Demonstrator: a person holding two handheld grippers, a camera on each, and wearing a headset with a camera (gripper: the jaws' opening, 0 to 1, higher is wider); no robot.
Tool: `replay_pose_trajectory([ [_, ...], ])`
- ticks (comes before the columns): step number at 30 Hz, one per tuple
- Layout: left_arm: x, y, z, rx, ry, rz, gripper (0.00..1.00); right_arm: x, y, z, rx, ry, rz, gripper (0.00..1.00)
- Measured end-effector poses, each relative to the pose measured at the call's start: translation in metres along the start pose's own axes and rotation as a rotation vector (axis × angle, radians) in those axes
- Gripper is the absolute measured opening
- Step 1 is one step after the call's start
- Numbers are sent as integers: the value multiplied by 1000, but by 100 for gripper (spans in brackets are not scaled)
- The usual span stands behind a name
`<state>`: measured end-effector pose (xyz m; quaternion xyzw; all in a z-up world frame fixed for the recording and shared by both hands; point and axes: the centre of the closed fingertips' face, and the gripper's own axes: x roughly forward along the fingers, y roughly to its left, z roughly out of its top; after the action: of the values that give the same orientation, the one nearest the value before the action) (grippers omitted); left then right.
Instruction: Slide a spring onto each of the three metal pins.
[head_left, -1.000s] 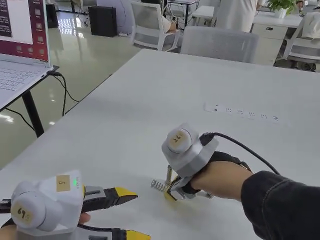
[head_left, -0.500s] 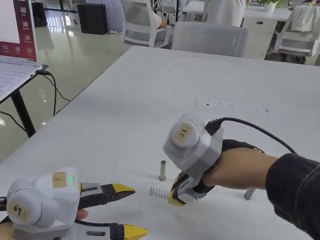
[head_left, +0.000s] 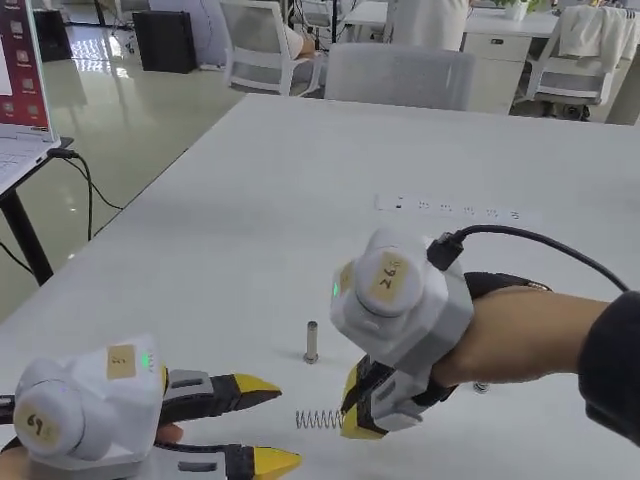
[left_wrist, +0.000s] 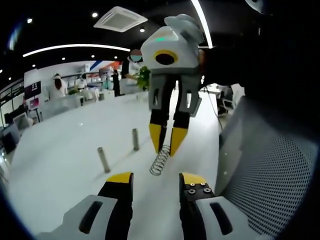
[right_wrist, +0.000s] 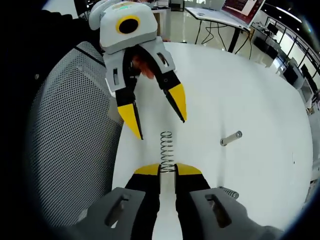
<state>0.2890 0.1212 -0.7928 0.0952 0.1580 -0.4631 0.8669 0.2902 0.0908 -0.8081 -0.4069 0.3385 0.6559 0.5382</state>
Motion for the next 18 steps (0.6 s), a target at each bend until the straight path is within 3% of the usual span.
replay_pose_trajectory([
  [12, 5, -10, 6, 23, -6, -50, 11, -5, 9, 6, -60, -3, 19, 8],
  [18, 7, -12, 7, 33, -5, -62, 8, -6, 11, 8, -75, -2, 26, 8],
])
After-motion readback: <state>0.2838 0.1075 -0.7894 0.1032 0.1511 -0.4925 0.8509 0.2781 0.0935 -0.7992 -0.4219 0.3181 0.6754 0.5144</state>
